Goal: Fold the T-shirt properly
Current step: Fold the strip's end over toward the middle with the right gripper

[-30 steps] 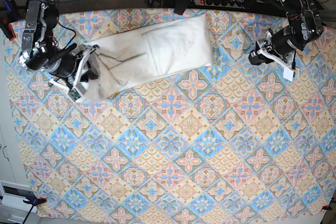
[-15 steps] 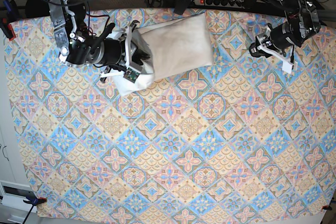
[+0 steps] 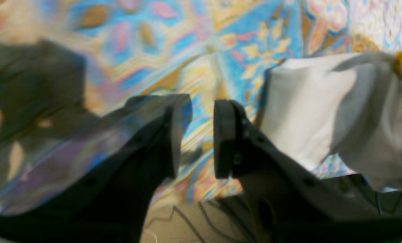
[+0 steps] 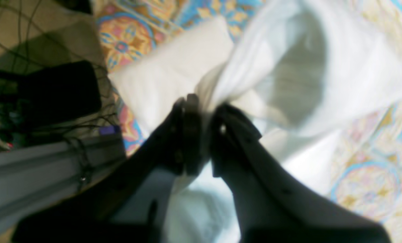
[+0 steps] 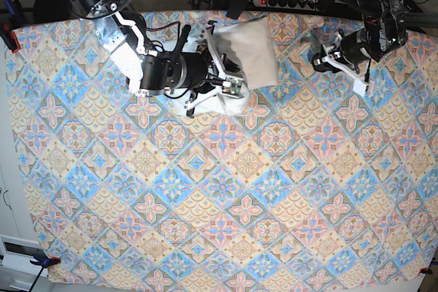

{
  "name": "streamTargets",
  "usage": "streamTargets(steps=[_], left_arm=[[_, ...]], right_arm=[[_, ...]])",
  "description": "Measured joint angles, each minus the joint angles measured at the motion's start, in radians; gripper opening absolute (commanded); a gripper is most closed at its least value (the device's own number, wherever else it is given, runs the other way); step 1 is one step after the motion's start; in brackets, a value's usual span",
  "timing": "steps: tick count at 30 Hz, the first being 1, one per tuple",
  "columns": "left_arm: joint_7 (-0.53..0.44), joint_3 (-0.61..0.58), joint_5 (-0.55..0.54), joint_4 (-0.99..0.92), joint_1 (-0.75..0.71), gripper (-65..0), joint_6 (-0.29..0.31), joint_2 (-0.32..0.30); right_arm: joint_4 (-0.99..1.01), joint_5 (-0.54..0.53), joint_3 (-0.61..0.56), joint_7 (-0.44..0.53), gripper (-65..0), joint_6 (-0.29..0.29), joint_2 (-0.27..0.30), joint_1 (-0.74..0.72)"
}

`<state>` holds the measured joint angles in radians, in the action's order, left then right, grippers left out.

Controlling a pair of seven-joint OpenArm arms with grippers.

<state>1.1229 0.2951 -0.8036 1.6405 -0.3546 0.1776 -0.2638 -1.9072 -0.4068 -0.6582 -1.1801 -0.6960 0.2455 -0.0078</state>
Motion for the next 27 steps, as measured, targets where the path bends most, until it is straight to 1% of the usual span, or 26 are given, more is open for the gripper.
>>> streamTargets(steps=[2, 4, 9, 11, 14, 19, 24, 27], left_arm=[[-0.032, -0.040, 0.037, 0.000, -0.008, -48.7, 0.000, 0.000], [-0.066, -0.072, 0.068, 0.000, -0.018, -48.7, 0.000, 0.000], [-0.087, -0.134, 0.074, -0.001, -0.027, -48.7, -0.004, 0.001], [-0.095, -0.136, 0.067, -0.001, -0.025, -48.7, -0.005, 0.003], [-0.095, -0.135, 0.071, -0.001, -0.025, -48.7, -0.005, -0.002], [-0.095, -0.134, 0.071, -0.001, -0.022, -48.7, -0.005, -0.002], [-0.095, -0.132, 0.071, -0.001, -0.022, -48.7, -0.005, -0.002], [-0.095, -0.134, 0.071, -0.001, -0.022, -48.7, -0.005, -0.002]], right_arm=[[0.028, 0.018, -0.027, 0.001, -61.5, 0.000, 0.003, -0.034], [0.055, 0.036, -0.046, 0.000, -57.7, 0.001, 0.005, -0.051], [0.068, 0.025, -0.050, 0.004, -43.1, 0.000, 0.004, -0.043], [0.063, 0.023, -0.048, 0.000, -39.3, 0.000, 0.004, -0.045], [0.039, 0.024, -0.032, 0.000, -39.4, 0.000, 0.005, -0.045], [-0.011, 0.018, 0.051, 0.004, -39.5, 0.000, 0.005, -0.037], [-0.013, 0.019, 0.163, 0.006, -39.5, 0.000, 0.003, 0.012], [-0.007, 0.034, 0.203, 0.002, -39.6, -0.002, 0.005, 0.013]])
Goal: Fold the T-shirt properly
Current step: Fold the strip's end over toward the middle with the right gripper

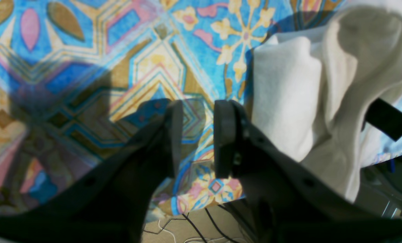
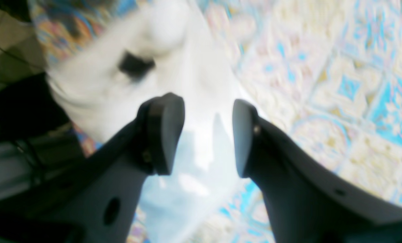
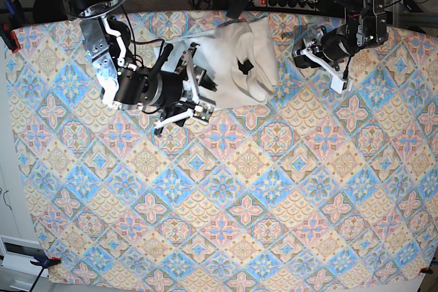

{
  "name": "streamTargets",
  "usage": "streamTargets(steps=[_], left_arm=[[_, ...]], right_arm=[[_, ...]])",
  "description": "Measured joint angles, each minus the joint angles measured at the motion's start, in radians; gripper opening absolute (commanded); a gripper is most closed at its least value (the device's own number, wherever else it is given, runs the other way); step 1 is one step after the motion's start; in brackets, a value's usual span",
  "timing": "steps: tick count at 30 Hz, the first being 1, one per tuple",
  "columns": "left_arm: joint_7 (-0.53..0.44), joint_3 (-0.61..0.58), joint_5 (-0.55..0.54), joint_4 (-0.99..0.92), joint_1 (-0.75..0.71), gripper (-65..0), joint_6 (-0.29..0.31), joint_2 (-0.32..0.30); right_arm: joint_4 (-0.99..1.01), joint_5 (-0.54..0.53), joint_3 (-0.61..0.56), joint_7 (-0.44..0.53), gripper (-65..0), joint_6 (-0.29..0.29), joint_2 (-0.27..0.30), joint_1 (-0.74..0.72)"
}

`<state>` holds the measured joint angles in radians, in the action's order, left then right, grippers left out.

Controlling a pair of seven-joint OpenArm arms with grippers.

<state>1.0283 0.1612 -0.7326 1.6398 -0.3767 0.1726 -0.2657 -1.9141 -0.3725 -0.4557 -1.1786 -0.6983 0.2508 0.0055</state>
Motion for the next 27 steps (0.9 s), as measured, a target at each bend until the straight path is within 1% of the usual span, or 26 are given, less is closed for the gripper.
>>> streamTargets(steps=[3, 5, 7, 10, 12, 14, 15, 19, 25, 27], left_arm=[[0.000, -0.002, 0.000, 0.000, -0.001, -48.7, 0.000, 0.000], [-0.001, -0.023, 0.003, 0.000, -0.001, -48.7, -0.003, -0.004], [0.000, -0.071, 0.007, 0.000, -0.003, -48.7, -0.003, -0.014], [-0.001, -0.150, 0.026, 0.000, -0.005, -48.7, 0.000, -0.014], [-0.001, -0.203, 0.049, 0.000, -0.003, -48.7, 0.001, -0.015], [-0.008, -0.243, 0.063, 0.004, -0.003, -48.7, 0.001, -0.017], [-0.009, -0.257, 0.071, 0.004, -0.003, -48.7, 0.001, -0.014], [-0.008, -0.274, 0.106, 0.004, -0.002, -48.7, 0.008, -0.011], [-0.007, -0.269, 0.161, 0.005, 0.003, -48.7, 0.009, 0.009], [0.000, -0.266, 0.186, 0.006, 0.012, -48.7, 0.012, 0.027]], right_arm=[[0.011, 0.001, 0.007, 0.032, -40.3, 0.003, 0.000, -0.008], [0.045, -0.007, 0.008, 0.048, -42.5, 0.002, -0.005, -0.007], [0.119, -0.008, 0.005, 0.081, -45.5, -0.001, -0.010, -0.006], [0.225, 0.092, 0.002, 0.111, -49.3, 0.003, -0.008, -0.005], [0.262, 0.168, 0.003, 0.129, -50.6, 0.002, -0.018, -0.006], [0.289, 0.240, 0.002, 0.140, -50.9, -0.001, -0.053, -0.030], [0.297, 0.257, 0.001, 0.146, -50.9, -0.001, -0.067, -0.043], [0.305, 0.351, 0.000, 0.170, -51.1, -0.001, -0.104, -0.086], [0.313, 0.365, 0.003, 0.169, -51.2, -0.005, -0.127, -0.082], [0.313, 0.365, 0.003, 0.173, -51.2, 0.002, -0.137, -0.084]])
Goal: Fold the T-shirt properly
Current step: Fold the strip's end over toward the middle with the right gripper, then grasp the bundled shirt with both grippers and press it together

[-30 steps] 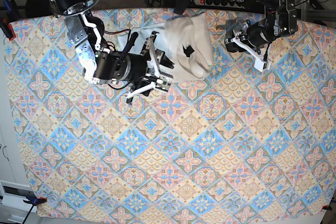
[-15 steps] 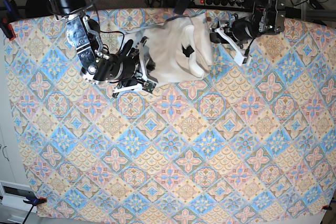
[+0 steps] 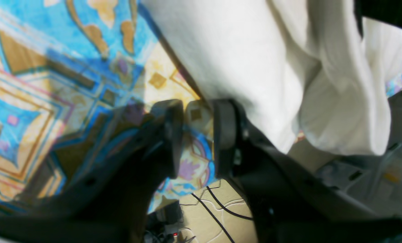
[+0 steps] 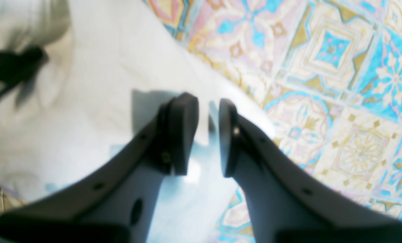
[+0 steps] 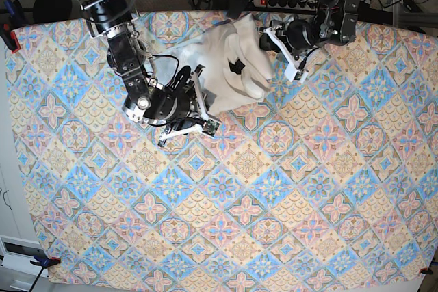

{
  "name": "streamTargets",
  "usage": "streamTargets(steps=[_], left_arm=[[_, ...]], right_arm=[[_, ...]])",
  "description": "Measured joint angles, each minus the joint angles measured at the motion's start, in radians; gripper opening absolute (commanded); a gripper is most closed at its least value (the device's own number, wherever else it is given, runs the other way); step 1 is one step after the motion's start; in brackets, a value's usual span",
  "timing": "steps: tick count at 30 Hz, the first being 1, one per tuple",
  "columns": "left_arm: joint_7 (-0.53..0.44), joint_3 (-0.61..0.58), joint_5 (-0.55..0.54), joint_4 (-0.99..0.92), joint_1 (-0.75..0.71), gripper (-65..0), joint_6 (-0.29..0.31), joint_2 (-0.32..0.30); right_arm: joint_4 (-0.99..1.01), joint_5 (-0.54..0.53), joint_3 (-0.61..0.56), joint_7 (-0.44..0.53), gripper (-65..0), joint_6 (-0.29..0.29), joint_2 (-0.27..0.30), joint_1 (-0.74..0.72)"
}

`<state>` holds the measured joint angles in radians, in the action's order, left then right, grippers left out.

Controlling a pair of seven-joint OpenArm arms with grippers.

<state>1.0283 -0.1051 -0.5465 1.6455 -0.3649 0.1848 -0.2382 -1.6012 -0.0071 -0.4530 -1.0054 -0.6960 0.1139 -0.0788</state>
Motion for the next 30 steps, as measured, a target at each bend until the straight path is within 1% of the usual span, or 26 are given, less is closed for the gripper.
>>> streamTargets(steps=[2, 4, 6, 8, 11, 12, 13, 15, 17, 20, 21, 23, 24, 25, 26, 28, 30], left_arm=[[-0.002, -0.005, 0.040, -0.011, 0.026, -48.7, -0.002, 0.012], [-0.019, -0.006, 0.041, -0.051, 0.060, -48.7, 0.008, 0.017], [-0.080, -0.007, 0.032, -0.105, 0.092, -48.7, 0.021, 0.027], [-0.150, -0.007, 0.030, -0.162, 0.122, -48.7, 0.032, 0.038], [-0.233, -0.042, 0.041, -0.224, 0.171, -48.7, 0.042, 0.037], [-0.252, -0.062, 0.048, -0.238, 0.193, -48.7, 0.042, 0.037], [-0.271, -0.082, 0.053, -0.255, 0.212, -48.7, 0.042, 0.036], [-0.279, -0.114, 0.076, -0.291, 0.261, -48.7, 0.040, 0.038], [-0.299, -0.125, 0.101, -0.306, 0.292, -48.7, 0.022, 0.042], [-0.293, -0.122, 0.101, -0.295, 0.309, -48.7, 0.018, 0.042], [-0.273, -0.122, 0.103, -0.275, 0.308, -48.7, 0.008, 0.040], [-0.214, -0.104, 0.148, -0.202, 0.287, -48.7, -0.016, 0.032], [-0.202, -0.080, 0.147, -0.156, 0.260, -48.7, -0.027, 0.032], [-0.197, -0.052, 0.144, -0.102, 0.228, -48.7, -0.023, 0.026], [-0.172, -0.026, 0.141, -0.042, 0.195, -48.0, -0.014, 0.023], [-0.138, -0.008, 0.150, 0.053, 0.131, -47.2, -0.019, 0.019], [-0.098, -0.005, 0.137, 0.113, 0.093, -42.7, -0.015, 0.021]], right_arm=[[-0.002, -0.001, 0.000, 0.000, -51.2, -0.001, -0.003, 0.002], [-0.005, -0.004, -0.006, 0.000, -51.2, 0.000, 0.010, 0.012], [-0.010, 0.003, -0.035, -0.001, -51.2, 0.002, 0.042, 0.036], [-0.025, 0.004, -0.094, -0.016, -51.2, 0.000, 0.082, 0.065], [-0.105, 0.000, -0.173, -0.014, -51.2, 0.000, 0.124, 0.108], [-0.131, -0.003, -0.183, -0.007, -51.2, -0.009, 0.127, 0.122], [-0.155, -0.005, -0.189, -0.004, -51.2, -0.006, 0.135, 0.134], [-0.208, -0.021, -0.192, -0.001, -51.2, -0.006, 0.156, 0.148], [-0.249, -0.004, -0.188, -0.008, -51.2, -0.007, 0.172, 0.147], [-0.259, 0.001, -0.157, -0.009, -51.2, -0.006, 0.184, 0.139], [-0.259, 0.000, -0.138, -0.009, -51.2, -0.007, 0.183, 0.141], [-0.259, -0.018, -0.079, -0.001, -51.2, -0.008, 0.170, 0.144], [-0.259, -0.022, -0.043, 0.002, -51.2, -0.007, 0.168, 0.145], [-0.259, -0.021, -0.005, 0.003, -51.2, -0.008, 0.169, 0.143], [-0.259, -0.005, 0.034, -0.003, -51.2, -0.006, 0.172, 0.140], [-0.258, 0.005, 0.089, -0.012, -51.2, 0.000, 0.178, 0.138], [-0.258, 0.005, 0.099, -0.013, -51.2, 0.001, 0.185, 0.138]])
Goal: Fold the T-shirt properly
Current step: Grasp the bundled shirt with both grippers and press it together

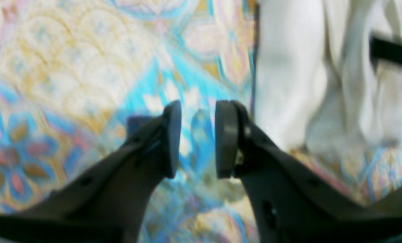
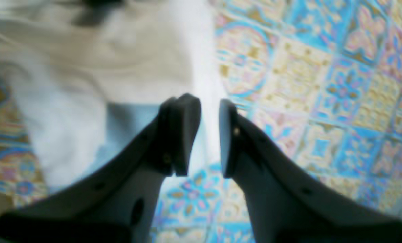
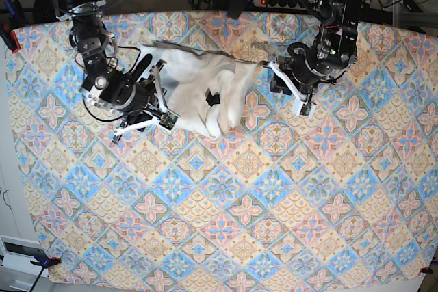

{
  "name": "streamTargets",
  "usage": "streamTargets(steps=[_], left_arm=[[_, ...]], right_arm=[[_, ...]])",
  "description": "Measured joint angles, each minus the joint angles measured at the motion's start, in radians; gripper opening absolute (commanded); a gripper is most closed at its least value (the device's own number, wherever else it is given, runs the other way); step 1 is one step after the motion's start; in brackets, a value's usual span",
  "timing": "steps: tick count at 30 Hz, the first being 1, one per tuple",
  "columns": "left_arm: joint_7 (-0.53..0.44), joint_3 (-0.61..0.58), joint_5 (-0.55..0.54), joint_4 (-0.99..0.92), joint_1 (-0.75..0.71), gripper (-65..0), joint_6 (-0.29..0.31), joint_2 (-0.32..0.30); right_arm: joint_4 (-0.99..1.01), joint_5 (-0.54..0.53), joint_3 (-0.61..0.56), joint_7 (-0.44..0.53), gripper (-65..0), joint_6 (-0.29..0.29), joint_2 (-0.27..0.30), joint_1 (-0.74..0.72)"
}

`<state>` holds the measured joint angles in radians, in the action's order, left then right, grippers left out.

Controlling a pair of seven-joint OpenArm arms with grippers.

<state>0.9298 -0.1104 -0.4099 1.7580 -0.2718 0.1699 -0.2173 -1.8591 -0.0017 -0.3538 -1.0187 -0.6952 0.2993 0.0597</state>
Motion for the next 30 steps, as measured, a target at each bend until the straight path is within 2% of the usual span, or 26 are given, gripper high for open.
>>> streamTargets(steps=[5, 7, 14, 21, 28, 30], left_arm=[[0.018, 0.032, -0.179, 0.073, 0.004, -20.6, 0.006, 0.010], [0.057, 0.050, -0.221, 0.069, 0.035, -15.4, -0.003, 0.006], [0.084, 0.014, -0.326, -0.116, 0.164, -15.3, -0.006, 0.021], [0.084, -0.056, -0.420, -0.118, 0.169, -15.3, 0.000, 0.030], [0.084, -0.069, -0.412, -0.125, 0.170, -15.3, -0.004, 0.050], [0.076, -0.078, -0.409, -0.180, 0.179, -15.3, -0.001, 0.057]], right_arm=[[0.000, -0.026, -0.011, 0.013, -51.2, -0.008, -0.017, 0.009], [0.000, -0.009, -0.010, 0.010, -51.2, -0.008, -0.013, 0.006], [0.000, -0.010, -0.006, 0.011, -51.2, -0.008, -0.011, 0.006], [0.000, -0.009, -0.004, 0.013, -51.2, -0.008, -0.011, 0.007], [0.000, -0.009, -0.003, 0.013, -51.2, -0.008, -0.011, 0.007], [0.000, -0.010, -0.003, 0.013, -51.2, -0.008, -0.011, 0.007]])
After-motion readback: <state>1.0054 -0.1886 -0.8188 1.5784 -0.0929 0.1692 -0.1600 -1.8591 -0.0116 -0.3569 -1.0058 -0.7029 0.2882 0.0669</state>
